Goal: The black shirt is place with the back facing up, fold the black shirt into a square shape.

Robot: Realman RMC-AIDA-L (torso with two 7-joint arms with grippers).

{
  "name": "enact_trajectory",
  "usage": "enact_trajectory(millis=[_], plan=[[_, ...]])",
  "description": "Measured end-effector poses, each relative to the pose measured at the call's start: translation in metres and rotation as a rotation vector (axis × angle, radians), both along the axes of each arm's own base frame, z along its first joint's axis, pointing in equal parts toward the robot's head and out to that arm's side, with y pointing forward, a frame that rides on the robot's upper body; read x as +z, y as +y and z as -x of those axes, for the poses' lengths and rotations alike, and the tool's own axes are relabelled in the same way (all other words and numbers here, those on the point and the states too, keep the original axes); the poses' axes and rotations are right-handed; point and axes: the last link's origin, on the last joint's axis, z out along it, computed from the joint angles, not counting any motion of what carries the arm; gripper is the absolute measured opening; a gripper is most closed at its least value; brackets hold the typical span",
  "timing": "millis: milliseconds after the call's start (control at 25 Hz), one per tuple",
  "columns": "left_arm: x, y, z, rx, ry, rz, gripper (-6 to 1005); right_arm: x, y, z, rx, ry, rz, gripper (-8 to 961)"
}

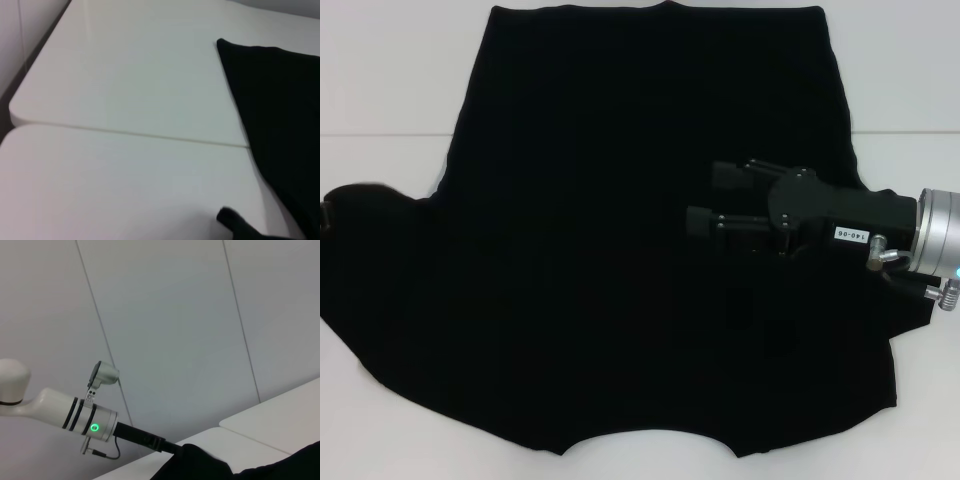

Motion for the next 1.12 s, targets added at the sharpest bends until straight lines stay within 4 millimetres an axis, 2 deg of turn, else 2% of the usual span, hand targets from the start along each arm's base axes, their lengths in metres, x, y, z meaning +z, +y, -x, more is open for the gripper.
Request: enact_trajectory(millis=[320, 640, 1120], plan=[[0.003, 0.006, -0.003, -0.015, 0.029, -0.010, 9, -0.001, 0.000, 0.000, -0.006, 0.002, 0.002, 940], [-0.005, 0.004, -0.008, -0.025, -0.005, 0.023, 8, -0.001, 0.001, 0.000, -0.008, 0.002, 0.001, 941], [-0.019, 0.014, -0.049, -0.177, -0.053, 0.141, 8, 0.000, 0.000, -0.001, -0.010, 0.003, 0.000, 940]])
